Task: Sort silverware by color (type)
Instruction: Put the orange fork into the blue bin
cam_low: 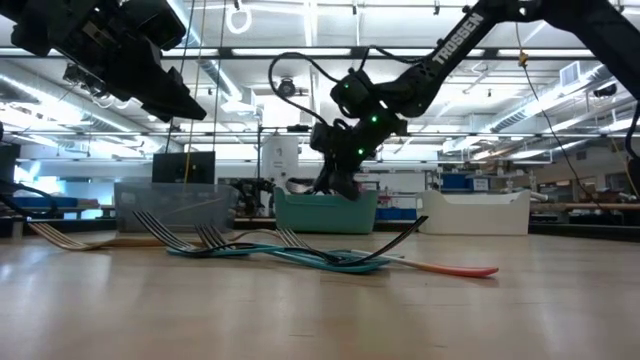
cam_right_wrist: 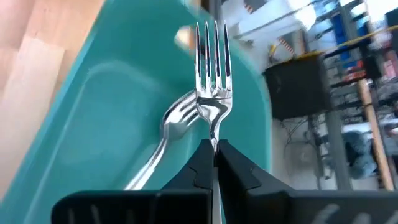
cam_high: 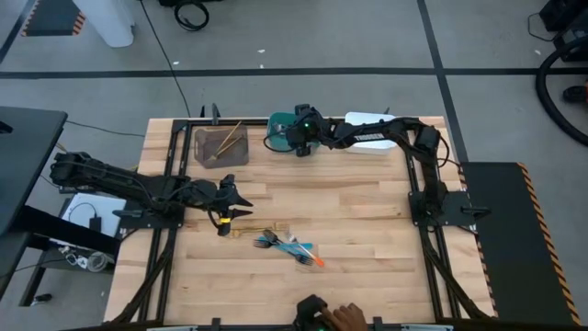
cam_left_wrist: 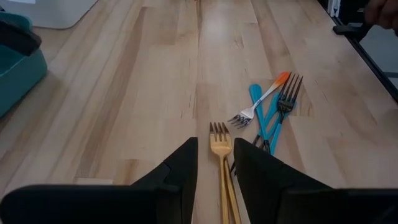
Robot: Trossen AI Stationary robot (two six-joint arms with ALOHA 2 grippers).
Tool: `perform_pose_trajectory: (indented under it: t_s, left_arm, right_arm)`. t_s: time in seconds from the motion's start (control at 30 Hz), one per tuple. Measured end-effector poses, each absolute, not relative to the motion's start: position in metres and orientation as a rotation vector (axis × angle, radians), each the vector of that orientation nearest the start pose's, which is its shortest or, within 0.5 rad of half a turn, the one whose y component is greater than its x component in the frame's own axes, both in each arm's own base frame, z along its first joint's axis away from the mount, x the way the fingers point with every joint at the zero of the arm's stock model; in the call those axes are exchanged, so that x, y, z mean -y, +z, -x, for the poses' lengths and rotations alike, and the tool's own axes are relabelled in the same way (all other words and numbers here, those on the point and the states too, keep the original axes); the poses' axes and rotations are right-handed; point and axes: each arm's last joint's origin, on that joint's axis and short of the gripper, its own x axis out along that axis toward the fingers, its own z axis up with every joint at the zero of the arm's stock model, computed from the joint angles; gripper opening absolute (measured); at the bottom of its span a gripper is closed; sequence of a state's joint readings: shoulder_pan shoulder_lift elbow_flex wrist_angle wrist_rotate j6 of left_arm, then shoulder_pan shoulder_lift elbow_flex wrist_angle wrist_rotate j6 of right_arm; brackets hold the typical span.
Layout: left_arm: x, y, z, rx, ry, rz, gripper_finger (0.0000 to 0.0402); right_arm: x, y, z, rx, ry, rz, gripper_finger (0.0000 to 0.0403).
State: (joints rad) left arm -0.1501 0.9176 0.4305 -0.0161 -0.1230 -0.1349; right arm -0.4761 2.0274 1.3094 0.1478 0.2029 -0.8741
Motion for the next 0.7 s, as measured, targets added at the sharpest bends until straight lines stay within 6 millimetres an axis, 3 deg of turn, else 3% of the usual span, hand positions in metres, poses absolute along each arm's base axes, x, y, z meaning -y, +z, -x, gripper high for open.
perform_pose_trajectory:
  t_s: [0.7]
  left_arm:
    - [0.025, 0.205, -0.187, -0.497, 0.007, 0.066, 0.0112]
  right_arm:
    - [0.223, 0.15, -0.383, -0.878, -0.399, 0.642, 0.0015]
